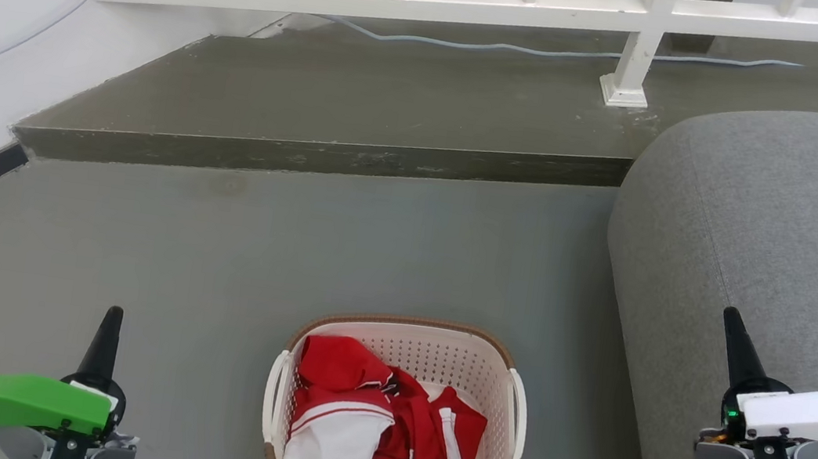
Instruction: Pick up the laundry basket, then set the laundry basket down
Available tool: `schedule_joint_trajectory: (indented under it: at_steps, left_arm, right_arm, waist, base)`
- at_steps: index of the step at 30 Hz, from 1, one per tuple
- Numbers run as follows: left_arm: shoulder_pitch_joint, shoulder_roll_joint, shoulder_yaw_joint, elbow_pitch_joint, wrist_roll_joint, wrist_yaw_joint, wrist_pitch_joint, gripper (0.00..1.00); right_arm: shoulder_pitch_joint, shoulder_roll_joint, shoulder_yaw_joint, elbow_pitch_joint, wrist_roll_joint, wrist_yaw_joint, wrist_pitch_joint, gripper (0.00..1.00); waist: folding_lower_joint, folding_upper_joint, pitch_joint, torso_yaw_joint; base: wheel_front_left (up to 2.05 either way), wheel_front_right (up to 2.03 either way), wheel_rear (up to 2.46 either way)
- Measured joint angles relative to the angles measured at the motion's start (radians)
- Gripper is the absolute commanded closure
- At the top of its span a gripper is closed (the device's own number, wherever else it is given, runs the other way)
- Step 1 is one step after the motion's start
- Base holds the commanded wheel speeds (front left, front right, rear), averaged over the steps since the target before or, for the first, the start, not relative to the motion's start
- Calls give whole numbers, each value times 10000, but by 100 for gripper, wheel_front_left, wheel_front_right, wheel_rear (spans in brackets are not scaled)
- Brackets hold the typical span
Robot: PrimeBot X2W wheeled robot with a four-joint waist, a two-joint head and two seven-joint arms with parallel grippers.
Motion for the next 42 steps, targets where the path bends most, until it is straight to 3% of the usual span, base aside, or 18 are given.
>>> schedule_joint_trajectory:
  at_steps: [31,42]
  left_arm:
    - [-208,-73,757,-67,-3423,-132,1016,100]
    - [-208,-75,779,-71,-3534,-134,1016,100]
  right_arm:
    - [0,207,-1081,-159,3618,190,1039,100]
    - [0,215,-1104,-167,3672,215,1041,100]
  waist:
    - [0,0,-86,132]
    - [0,0,-85,132]
  base:
    - [0,0,0]
    - [0,0,0]
